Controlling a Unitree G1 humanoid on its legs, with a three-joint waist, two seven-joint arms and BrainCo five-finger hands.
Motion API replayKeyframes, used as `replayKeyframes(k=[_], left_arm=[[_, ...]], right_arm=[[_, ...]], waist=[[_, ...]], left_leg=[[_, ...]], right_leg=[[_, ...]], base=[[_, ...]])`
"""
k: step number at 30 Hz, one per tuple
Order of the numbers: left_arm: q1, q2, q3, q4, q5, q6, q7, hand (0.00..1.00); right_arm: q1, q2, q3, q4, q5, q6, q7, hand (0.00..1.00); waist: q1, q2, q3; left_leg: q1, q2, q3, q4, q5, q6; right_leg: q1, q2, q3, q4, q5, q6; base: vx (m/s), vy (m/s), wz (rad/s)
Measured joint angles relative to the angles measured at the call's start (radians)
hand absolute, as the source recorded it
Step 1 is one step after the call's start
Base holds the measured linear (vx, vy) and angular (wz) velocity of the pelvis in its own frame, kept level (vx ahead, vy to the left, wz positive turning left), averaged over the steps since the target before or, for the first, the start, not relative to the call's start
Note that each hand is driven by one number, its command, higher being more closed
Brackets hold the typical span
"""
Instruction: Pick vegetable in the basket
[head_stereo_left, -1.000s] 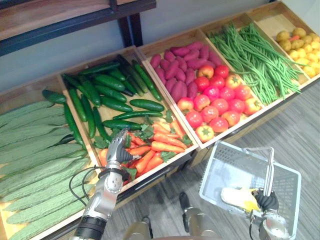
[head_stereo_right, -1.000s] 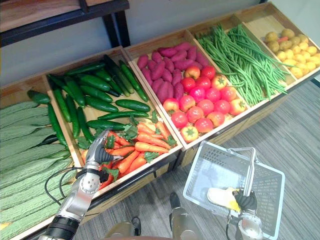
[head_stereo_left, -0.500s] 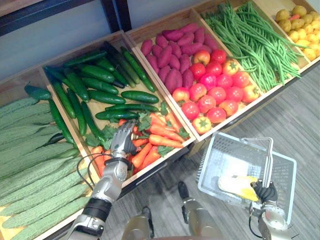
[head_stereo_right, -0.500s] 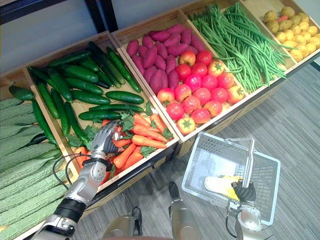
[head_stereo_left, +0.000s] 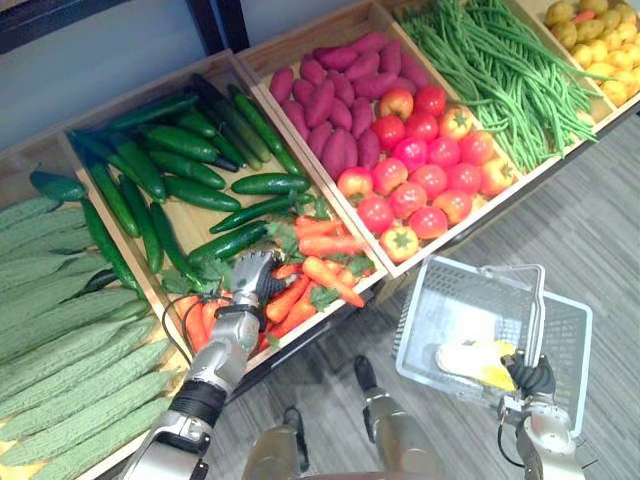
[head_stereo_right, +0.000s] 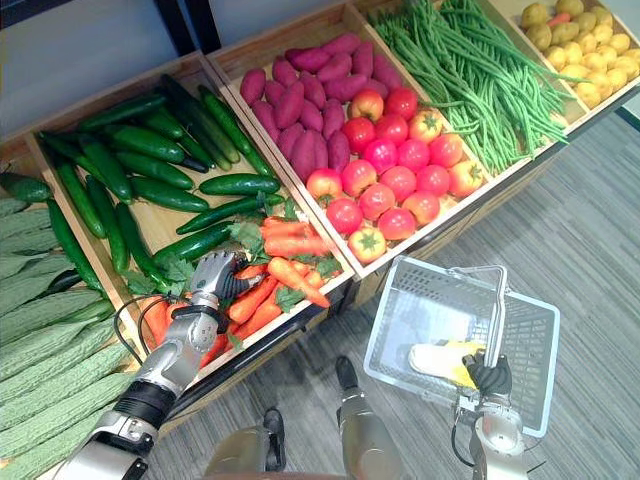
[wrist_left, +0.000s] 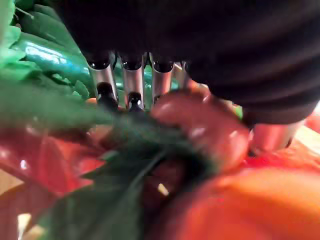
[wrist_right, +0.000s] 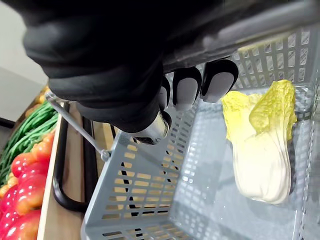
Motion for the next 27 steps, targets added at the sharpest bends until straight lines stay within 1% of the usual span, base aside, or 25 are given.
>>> replayKeyframes(k=[2, 8, 12, 15, 20, 24, 27], left_arm=[[0.012, 0.0, 0.002, -0.022, -0.007, 0.008, 0.002, 1.0], [0.084, -0.002, 0.083, -0.129, -0.044, 0.044, 0.033, 1.0], [0.12, -0.008, 0.131, -0.24, -0.087, 0.058, 0.077, 1.0], [0.138, -0.028, 0.178, -0.309, -0.12, 0.06, 0.107, 1.0], [0.18, -0.076, 0.243, -0.452, -0.231, 0.056, 0.156, 1.0], [0.23, -0.115, 0.281, -0.544, -0.311, 0.032, 0.188, 1.0], [0.259, -0.147, 0.294, -0.578, -0.354, 0.022, 0.193, 1.0]], right_arm=[[0.0, 0.002, 0.0, -0.001, 0.0, 0.0, 0.0, 1.0], [0.005, 0.017, 0.0, -0.011, 0.0, 0.0, -0.001, 1.0], [0.015, 0.034, 0.0, -0.014, 0.0, 0.0, -0.002, 1.0], [0.016, 0.044, 0.0, -0.015, 0.0, 0.0, -0.002, 1.0], [0.021, 0.052, 0.0, -0.015, 0.0, 0.008, -0.001, 1.0], [0.022, 0.052, 0.0, -0.016, 0.0, 0.012, -0.001, 1.0], [0.027, 0.052, -0.001, -0.017, 0.0, 0.013, -0.002, 1.0]], waist=[[0.0, 0.001, 0.001], [0.0, 0.002, 0.002], [0.002, 0.002, 0.002], [0.002, 0.003, 0.002], [0.005, 0.004, 0.001], [0.012, 0.01, -0.003], [0.024, 0.015, -0.009]], left_leg=[[0.001, 0.0, 0.002, 0.0, 0.0, 0.001], [0.005, 0.0, 0.002, -0.002, 0.0, 0.001], [0.016, 0.001, -0.001, -0.004, 0.0, 0.001], [0.017, 0.001, -0.002, -0.003, 0.0, 0.001], [0.03, 0.001, -0.002, -0.004, 0.0, 0.001], [0.034, 0.001, -0.002, 0.001, -0.001, 0.001], [0.034, 0.002, 0.0, 0.004, -0.001, 0.001]], right_leg=[[0.0, 0.0, 0.0, 0.0, 0.0, 0.0], [0.004, 0.001, 0.0, 0.0, 0.0, 0.0], [0.021, -0.001, 0.0, -0.013, 0.004, 0.001], [0.025, -0.001, 0.0, -0.019, 0.006, 0.002], [0.038, -0.001, -0.003, -0.02, 0.006, 0.002], [0.044, -0.002, -0.004, -0.02, 0.007, 0.003], [0.045, -0.002, -0.004, -0.02, 0.01, 0.003]], base=[[0.0, 0.0, 0.0], [0.0, 0.0, 0.0], [0.0, 0.001, 0.01], [0.0, 0.0, 0.0], [0.0, 0.0, 0.0], [0.0, 0.0, 0.0], [0.0, 0.0, 0.0]])
